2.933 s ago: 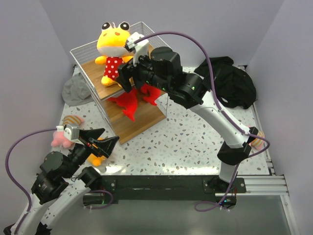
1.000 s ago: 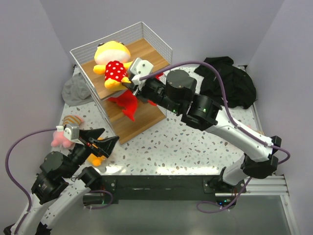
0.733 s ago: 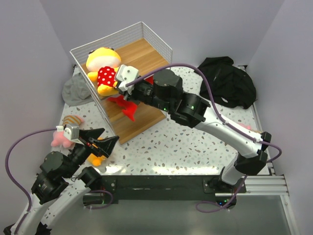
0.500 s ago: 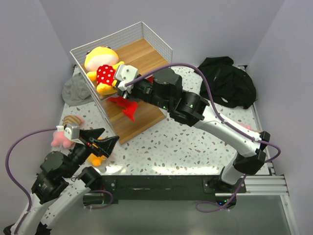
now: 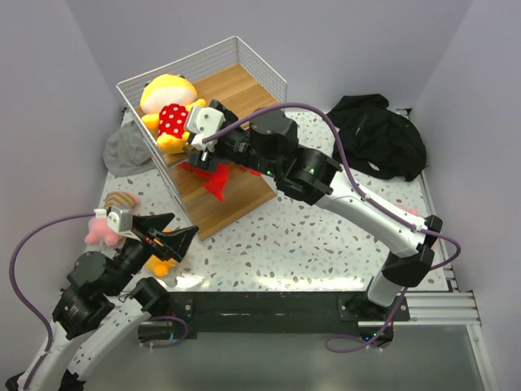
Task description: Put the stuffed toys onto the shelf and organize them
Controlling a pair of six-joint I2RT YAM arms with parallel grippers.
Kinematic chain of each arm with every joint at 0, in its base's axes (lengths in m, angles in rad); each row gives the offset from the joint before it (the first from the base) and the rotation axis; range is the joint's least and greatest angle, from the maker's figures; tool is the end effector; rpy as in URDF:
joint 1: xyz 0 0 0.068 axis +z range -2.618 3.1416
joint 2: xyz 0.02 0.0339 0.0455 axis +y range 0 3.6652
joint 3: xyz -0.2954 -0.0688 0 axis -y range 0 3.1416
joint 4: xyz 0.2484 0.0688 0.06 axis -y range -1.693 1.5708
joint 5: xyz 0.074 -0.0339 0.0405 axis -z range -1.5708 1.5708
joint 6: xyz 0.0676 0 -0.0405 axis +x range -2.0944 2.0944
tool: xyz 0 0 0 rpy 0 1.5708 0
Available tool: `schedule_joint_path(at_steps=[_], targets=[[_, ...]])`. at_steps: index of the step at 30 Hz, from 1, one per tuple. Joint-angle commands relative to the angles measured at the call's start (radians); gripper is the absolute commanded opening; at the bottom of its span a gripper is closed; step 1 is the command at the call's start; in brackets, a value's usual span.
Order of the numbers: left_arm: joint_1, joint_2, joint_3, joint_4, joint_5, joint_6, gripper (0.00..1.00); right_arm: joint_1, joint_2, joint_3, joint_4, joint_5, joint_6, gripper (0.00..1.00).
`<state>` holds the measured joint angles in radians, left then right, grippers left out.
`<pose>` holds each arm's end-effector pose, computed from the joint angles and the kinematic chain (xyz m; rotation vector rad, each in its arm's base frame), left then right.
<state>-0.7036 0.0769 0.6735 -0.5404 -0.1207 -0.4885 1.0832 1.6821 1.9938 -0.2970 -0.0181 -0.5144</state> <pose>0.0343 -0.0185 0.3333 0.0690 1.5762 -0.8563 0.1921 0.3649 0.5424 -1.1383 1.0880 0.4620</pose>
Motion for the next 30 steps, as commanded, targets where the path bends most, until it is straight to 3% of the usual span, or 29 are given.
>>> schedule_joint_path(at_steps=[1,19,22,30], targets=[[-0.005,0.030,0.000,0.023,-0.010,-0.009,1.00,-0.009,-0.018,0.042,0.029,0.004,-0.027,0.72],[-0.005,0.063,0.001,0.013,-0.046,-0.033,1.00,-0.029,-0.062,0.019,0.013,0.037,0.005,0.78],[-0.005,0.076,0.015,-0.022,-0.120,-0.082,0.99,-0.029,-0.097,-0.004,0.016,0.021,0.028,0.81],[-0.004,0.080,0.069,-0.191,-0.512,-0.306,0.98,-0.029,-0.267,-0.150,0.044,-0.003,0.099,0.88]])
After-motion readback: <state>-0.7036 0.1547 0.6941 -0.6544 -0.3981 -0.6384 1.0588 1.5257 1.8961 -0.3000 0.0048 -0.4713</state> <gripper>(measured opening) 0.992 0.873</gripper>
